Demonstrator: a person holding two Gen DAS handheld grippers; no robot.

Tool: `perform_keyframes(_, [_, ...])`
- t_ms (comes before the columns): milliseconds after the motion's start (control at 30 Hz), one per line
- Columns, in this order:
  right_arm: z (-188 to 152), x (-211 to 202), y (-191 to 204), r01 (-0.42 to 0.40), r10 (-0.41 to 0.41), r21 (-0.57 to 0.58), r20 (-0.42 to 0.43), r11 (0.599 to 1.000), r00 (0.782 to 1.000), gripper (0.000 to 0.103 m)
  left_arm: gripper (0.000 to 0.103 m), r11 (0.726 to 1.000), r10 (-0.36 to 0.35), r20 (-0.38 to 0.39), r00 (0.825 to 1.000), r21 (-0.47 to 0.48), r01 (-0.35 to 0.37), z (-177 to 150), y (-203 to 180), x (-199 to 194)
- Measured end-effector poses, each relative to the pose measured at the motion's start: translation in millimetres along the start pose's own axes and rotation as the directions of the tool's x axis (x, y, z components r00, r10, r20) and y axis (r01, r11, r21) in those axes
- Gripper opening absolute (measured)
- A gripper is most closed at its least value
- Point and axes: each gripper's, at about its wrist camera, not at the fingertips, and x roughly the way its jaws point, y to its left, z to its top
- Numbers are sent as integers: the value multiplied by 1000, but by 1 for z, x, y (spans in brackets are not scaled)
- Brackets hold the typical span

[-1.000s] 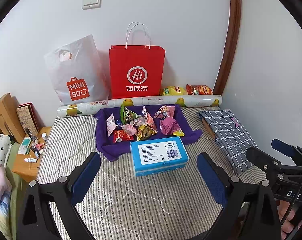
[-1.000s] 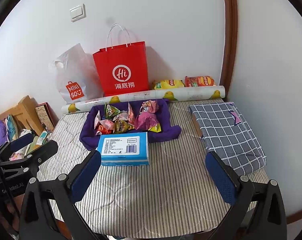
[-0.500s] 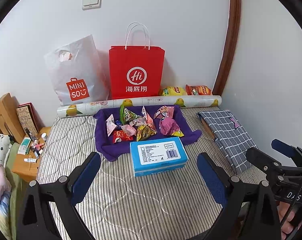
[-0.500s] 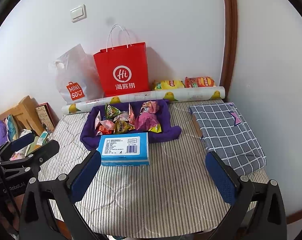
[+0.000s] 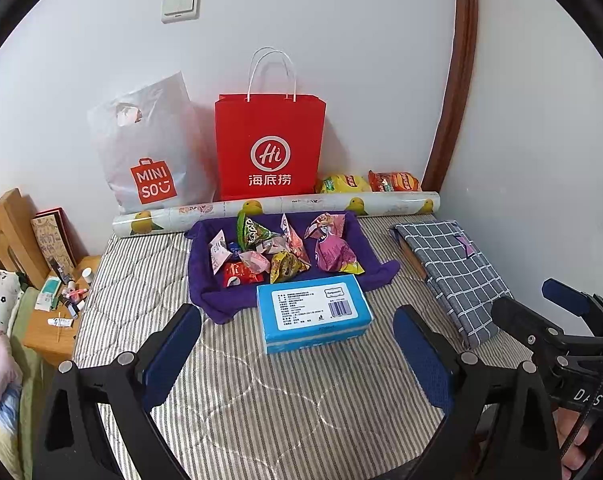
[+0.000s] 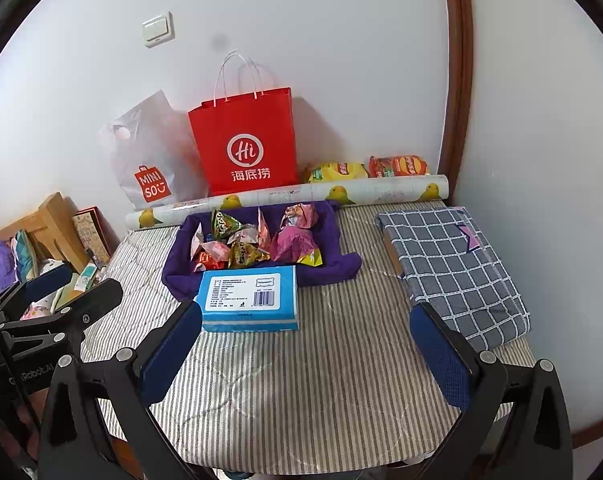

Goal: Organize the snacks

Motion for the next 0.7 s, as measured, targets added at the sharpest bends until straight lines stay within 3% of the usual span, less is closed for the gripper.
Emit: perform_keyframes(700, [-3, -7, 1, -9, 9, 0, 13, 1000, 1000, 102, 97, 1000, -1, 1, 1000, 2, 1, 0, -7, -2])
